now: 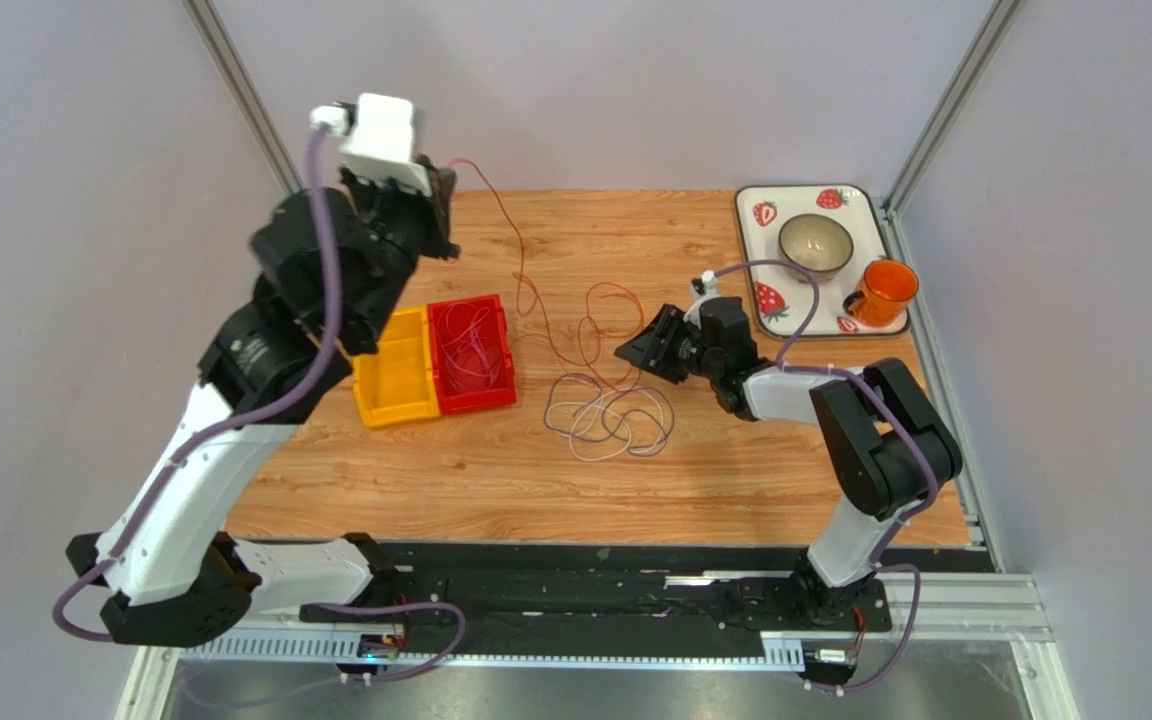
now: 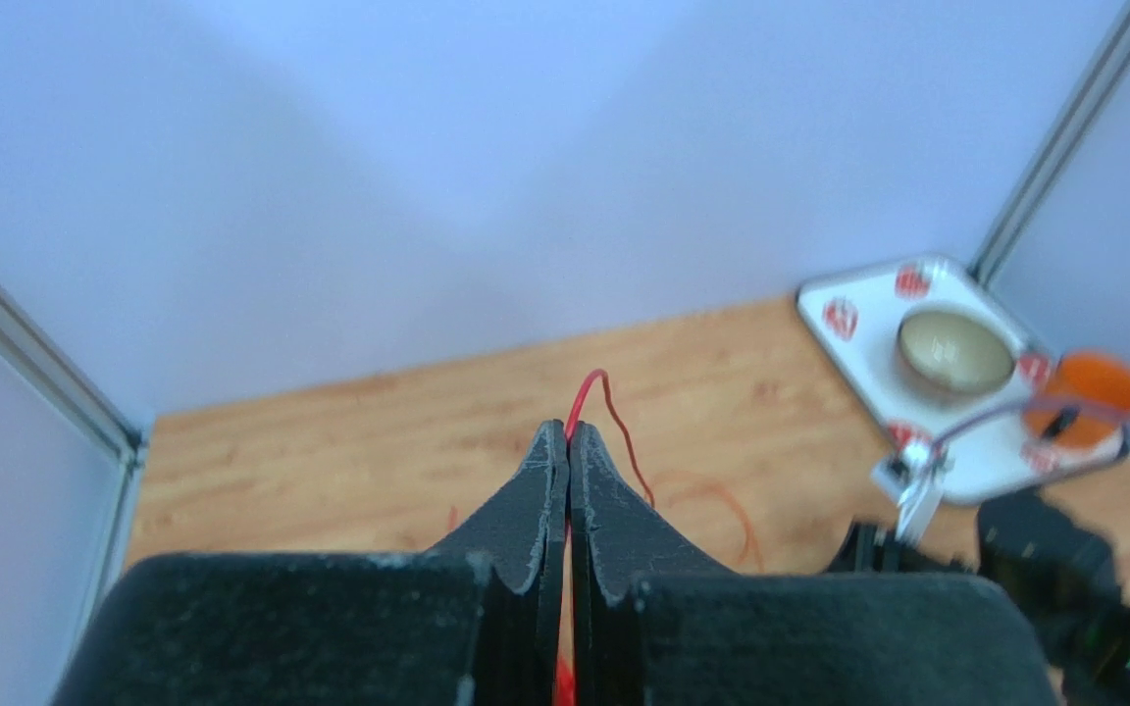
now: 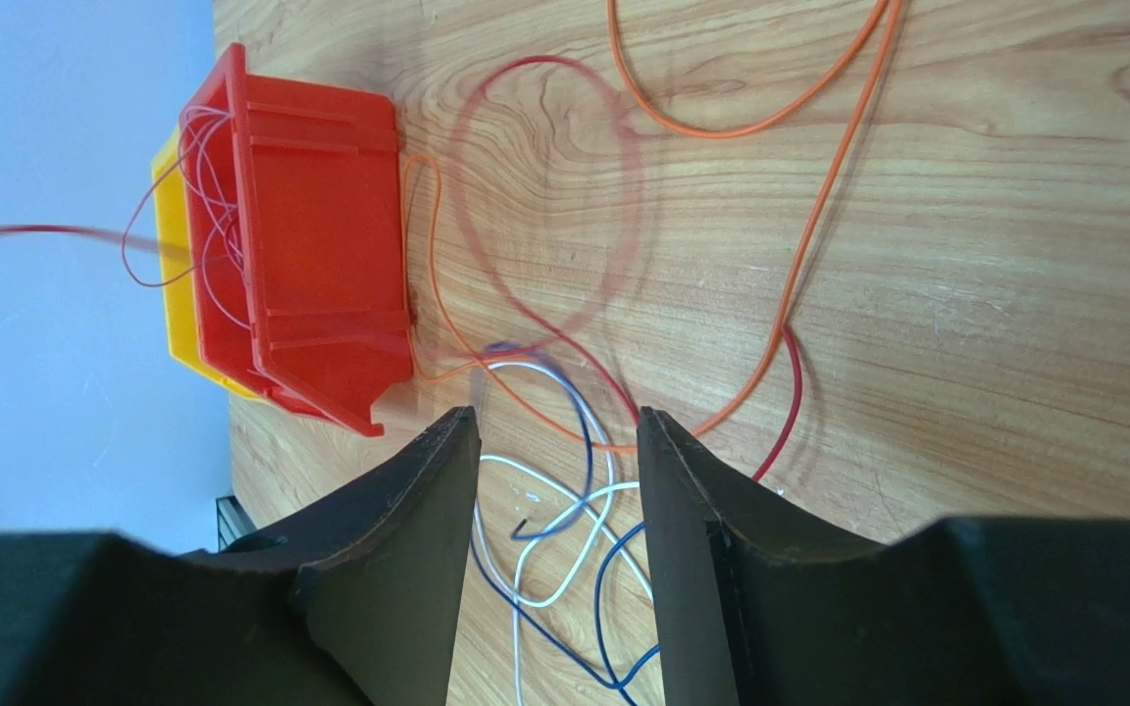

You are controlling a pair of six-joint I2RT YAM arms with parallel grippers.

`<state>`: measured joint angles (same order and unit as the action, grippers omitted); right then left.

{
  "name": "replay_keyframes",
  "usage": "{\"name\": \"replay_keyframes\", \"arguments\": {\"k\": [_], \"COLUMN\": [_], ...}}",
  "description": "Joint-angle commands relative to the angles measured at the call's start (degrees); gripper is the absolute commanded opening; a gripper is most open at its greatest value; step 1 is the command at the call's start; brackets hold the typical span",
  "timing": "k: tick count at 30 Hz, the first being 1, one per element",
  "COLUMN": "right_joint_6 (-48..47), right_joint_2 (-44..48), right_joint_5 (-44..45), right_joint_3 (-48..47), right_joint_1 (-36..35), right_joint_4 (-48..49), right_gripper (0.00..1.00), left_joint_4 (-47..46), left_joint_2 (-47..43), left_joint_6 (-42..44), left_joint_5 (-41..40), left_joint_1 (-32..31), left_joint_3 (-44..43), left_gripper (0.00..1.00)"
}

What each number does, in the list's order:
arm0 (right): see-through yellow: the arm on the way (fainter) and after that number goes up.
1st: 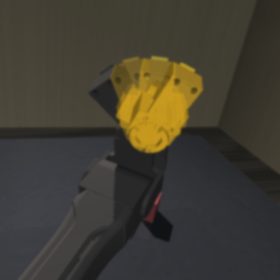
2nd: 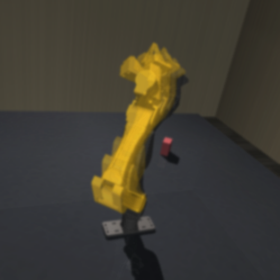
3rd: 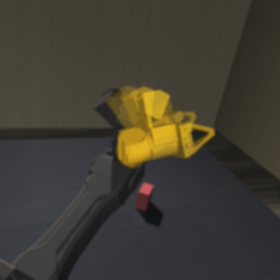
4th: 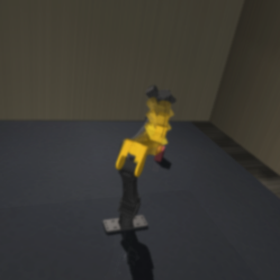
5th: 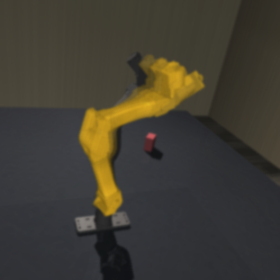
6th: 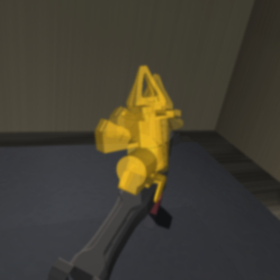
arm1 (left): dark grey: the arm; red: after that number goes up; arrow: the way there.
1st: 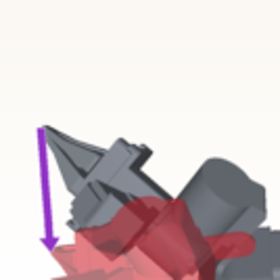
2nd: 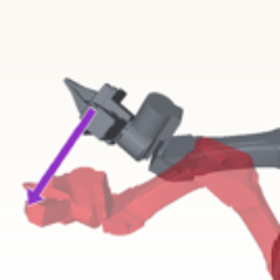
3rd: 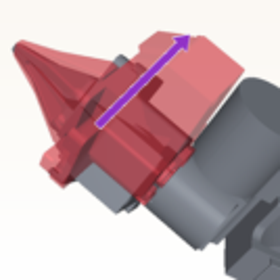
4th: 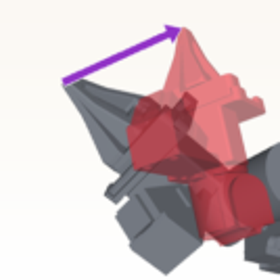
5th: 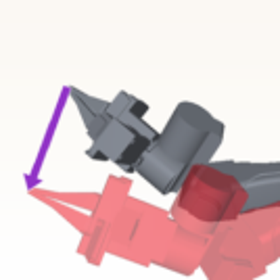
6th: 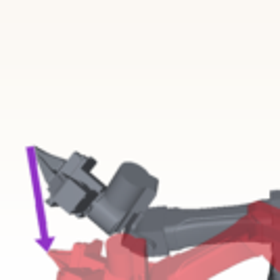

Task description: Untangle the cables

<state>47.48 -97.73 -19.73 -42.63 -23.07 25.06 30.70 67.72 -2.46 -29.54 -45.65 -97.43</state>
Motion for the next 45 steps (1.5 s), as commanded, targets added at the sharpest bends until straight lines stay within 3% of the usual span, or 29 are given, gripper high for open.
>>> {"name": "replay_keyframes", "arguments": {"k": [1,8,12,16,18,20,22,30,41,45], "right_joint_6": [-1.8,-2.5,-2.7,-2.7,-2.7,-2.7,-2.7,-2.7,-2.7,-2.7], "right_joint_2": [-1.2,-1.8,-1.9,-1.9,-1.9,-2.0,-2.0,-2.0,-3.3,-3.5], "right_joint_5": [-1.4,-2.3,-2.7,-3.0,-3.1,-3.3,-3.5,-3.8,-4.2,-4.3], "right_joint_3": [-3.1,-4.1,-4.2,-4.3,-4.2,-4.2,-4.2,-4.2,-5.4,-5.9], "right_joint_1": [-0.4,-0.7,-0.8,-0.8,-1.0,-0.9,-1.0,-0.9,-0.9,-1.0], "right_joint_4": [-1.8,-2.8,-3.0,-3.0,-3.0,-3.0,-3.0,-3.1,-4.1,-4.5], "right_gripper": [0.47,0.47,0.47,0.47,0.46,0.46,0.46,0.45,0.44,0.44], "left_joint_4": [-0.9,-3.4,-1.7,-1.3,-1.4,0.1,1.5,0.9,-3.4,-5.6], "left_joint_2": [-0.6,-1.2,-1.9,-5.4,-6.6,-7.8,-8.0,-6.9,-5.3,-5.4], "left_joint_6": [5.5,9.9,11.2,10.5,8.8,2.7,-4.5,-12.3,-17.8,-20.0], "left_joint_5": [-3.7,-3.3,-7.3,-13.4,-15.5,-13.5,-6.5,-0.7,13.7,15.0], "left_joint_1": [0.2,0.2,0.2,0.2,1.3,3.9,9.5,21.2,22.7,22.7], "left_joint_3": [-10.7,-18.3,-18.2,-8.4,0.5,7.9,11.6,22.4,28.3,30.2], "left_gripper": [0.0,0.0,0.0,0.0,0.0,0.0,0.0,0.0,0.0,0.0]}}
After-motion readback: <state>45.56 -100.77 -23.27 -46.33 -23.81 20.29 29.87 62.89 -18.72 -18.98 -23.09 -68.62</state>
